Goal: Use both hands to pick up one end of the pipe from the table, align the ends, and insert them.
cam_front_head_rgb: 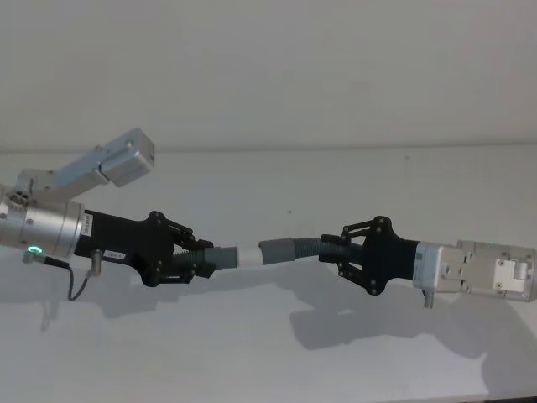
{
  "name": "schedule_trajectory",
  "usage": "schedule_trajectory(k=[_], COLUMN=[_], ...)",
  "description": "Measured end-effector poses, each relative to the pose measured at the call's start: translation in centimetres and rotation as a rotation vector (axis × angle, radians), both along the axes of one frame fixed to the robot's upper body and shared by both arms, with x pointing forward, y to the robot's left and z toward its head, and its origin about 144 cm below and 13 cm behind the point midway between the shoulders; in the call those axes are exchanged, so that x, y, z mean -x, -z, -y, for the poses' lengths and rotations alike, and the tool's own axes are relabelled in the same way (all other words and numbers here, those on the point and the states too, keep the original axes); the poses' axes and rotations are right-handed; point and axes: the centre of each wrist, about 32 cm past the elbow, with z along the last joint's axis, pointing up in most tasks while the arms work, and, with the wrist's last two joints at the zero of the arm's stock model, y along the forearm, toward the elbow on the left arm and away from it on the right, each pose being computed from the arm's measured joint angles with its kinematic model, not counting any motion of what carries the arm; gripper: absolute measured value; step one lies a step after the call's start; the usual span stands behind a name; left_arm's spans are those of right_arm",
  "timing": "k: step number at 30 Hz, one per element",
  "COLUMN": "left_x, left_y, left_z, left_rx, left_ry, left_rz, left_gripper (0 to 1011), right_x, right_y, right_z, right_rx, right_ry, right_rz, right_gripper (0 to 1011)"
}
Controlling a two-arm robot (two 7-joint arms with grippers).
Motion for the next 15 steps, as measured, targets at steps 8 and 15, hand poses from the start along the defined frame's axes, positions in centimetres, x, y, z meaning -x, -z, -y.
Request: schedule_trajectory(k=[8,15], left_x=[-0.06,-0.13], left_y=[0.13,0.21], left_z=[0.07,0.11], left_rx=[0.001,0.003], left_ry=[0.002,0.004], left_rz=[-0.003,-0.004], left_gripper=[327,327], right_x=[-0.08,-0.16], right_y=[-0.15,-0.24], right_z=[0.11,0.21], right_rx=[0.005,0.008], right_ry=[-0.004,-0.006], right_rz=[-0.002,-0.004], right_gripper=[211,211])
